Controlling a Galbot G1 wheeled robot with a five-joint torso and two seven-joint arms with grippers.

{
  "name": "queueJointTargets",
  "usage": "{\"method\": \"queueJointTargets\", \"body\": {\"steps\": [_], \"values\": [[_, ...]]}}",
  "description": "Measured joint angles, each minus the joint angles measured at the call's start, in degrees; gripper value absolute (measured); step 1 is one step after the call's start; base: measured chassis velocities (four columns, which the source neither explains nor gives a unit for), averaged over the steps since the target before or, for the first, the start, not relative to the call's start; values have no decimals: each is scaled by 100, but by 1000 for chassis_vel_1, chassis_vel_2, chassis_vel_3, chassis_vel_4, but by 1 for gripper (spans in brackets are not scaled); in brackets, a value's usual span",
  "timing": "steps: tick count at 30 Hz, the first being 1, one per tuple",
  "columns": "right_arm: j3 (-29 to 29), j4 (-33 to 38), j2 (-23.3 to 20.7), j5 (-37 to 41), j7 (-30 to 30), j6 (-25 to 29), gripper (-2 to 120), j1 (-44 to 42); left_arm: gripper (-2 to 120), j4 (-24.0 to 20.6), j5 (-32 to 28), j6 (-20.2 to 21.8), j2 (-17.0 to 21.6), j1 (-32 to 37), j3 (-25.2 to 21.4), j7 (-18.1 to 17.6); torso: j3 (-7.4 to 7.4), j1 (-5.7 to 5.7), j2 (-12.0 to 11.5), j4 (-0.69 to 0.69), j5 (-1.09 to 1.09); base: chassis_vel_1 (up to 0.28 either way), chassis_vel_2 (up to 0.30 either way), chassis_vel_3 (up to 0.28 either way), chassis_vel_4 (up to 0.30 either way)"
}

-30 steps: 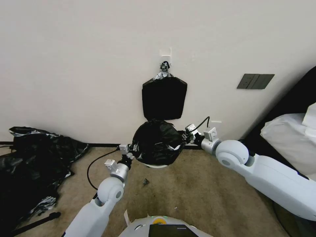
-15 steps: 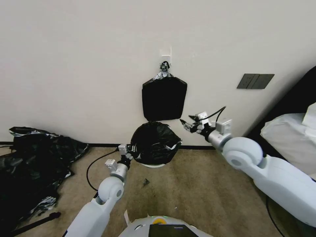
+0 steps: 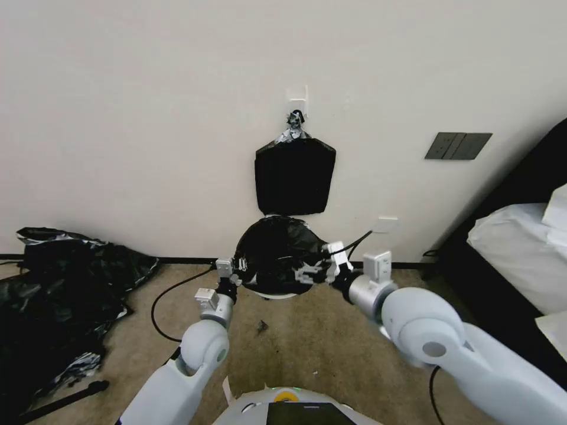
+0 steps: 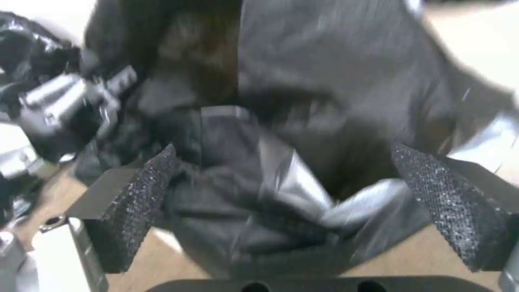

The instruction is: Place a trash bag onto the trash bin.

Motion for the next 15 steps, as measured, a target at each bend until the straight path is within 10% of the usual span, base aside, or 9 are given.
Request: {"method": "queueJointTargets", "body": {"steps": [15], "values": [[-114,-28,26,16,43,8,54,50,1,-145,377,-158,79,-3,68,48,0,0,0,-1,0,0,0,0,0]]}}
